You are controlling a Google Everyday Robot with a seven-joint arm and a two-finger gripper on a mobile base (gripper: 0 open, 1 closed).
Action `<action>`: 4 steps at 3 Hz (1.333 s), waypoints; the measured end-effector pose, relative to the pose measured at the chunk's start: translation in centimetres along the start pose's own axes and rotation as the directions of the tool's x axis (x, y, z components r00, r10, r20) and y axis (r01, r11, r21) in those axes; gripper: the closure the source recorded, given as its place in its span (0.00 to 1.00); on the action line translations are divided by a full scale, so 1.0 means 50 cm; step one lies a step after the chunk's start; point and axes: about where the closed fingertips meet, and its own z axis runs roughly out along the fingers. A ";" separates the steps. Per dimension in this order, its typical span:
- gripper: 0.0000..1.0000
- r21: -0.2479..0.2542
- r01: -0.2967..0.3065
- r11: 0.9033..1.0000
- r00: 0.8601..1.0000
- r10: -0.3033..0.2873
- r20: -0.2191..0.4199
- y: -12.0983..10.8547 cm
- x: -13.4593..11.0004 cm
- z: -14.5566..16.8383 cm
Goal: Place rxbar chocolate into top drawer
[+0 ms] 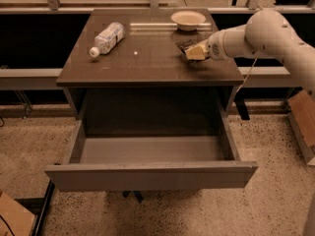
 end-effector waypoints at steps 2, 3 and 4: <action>1.00 -0.024 0.044 0.999 0.984 -0.048 -0.169 0.090 0.112 -0.228; 1.00 -0.039 0.015 0.999 0.952 -0.026 -0.305 0.125 0.228 -0.306; 1.00 -0.092 -0.070 0.993 0.919 0.028 -0.392 0.144 0.342 -0.328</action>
Offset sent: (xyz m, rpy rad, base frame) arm -0.1928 -0.0649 0.0130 -0.2110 0.1651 0.0597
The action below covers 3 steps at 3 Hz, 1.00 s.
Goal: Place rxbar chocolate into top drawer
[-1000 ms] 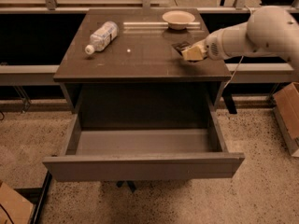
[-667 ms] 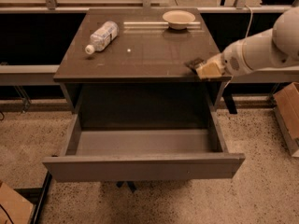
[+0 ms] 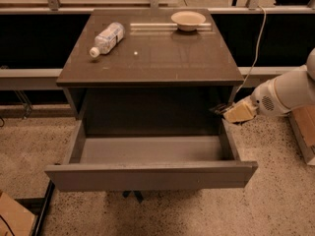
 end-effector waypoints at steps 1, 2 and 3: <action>1.00 -0.086 -0.021 0.996 1.000 0.020 -0.014 -0.012 0.037 0.089; 1.00 -0.125 -0.003 0.992 1.000 0.006 0.020 -0.017 0.014 0.180; 1.00 -0.174 0.043 0.984 0.997 -0.032 0.070 -0.005 -0.031 0.248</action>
Offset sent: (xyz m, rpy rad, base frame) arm 0.0826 0.0582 -0.1062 0.1444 -0.0129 0.0898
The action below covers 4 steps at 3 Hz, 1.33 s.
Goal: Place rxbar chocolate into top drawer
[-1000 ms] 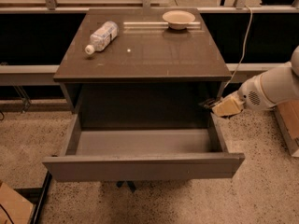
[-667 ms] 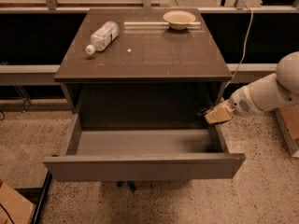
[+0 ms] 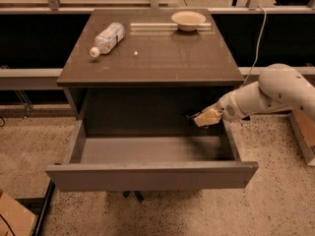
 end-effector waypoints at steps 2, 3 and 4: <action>0.53 -0.192 0.006 0.981 0.999 -0.016 -0.049 0.062 -0.038 0.020; 0.29 -0.321 -0.029 0.947 0.991 -0.014 -0.130 0.115 -0.010 0.000; 0.05 -0.344 -0.030 0.939 0.988 -0.023 -0.150 0.128 0.001 0.000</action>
Offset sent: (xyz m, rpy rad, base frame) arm -0.0487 0.0357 0.0258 0.0783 0.2694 0.2825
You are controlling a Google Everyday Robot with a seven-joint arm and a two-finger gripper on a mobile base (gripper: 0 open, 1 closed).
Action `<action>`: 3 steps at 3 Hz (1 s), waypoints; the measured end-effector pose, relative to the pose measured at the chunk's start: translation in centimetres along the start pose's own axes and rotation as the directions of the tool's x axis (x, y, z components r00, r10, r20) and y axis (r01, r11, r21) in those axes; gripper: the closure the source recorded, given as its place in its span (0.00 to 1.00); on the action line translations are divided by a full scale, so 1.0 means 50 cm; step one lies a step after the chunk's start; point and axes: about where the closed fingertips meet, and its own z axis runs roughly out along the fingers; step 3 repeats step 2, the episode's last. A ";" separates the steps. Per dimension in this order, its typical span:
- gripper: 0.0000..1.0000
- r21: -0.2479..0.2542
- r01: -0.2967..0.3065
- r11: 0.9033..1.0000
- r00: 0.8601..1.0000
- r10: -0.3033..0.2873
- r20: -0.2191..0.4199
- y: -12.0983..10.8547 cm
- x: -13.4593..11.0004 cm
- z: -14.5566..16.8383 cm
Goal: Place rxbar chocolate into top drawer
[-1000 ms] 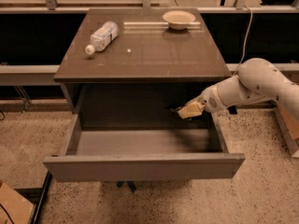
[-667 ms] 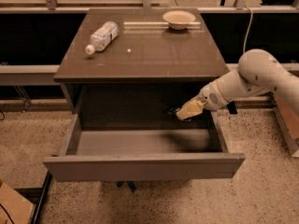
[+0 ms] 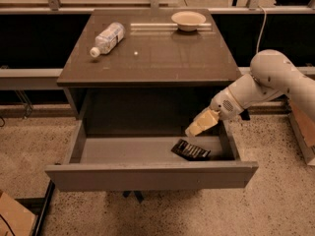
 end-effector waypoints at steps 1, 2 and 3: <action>0.00 -0.002 0.000 1.000 1.000 0.000 -0.001 0.000 0.000 0.003; 0.00 -0.002 0.000 1.000 1.000 0.000 -0.001 0.000 0.000 0.003; 0.00 -0.002 0.000 1.000 1.000 0.000 -0.001 0.000 0.000 0.003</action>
Offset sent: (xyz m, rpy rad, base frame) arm 0.0001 0.0011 -0.0008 0.0006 0.0012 0.0015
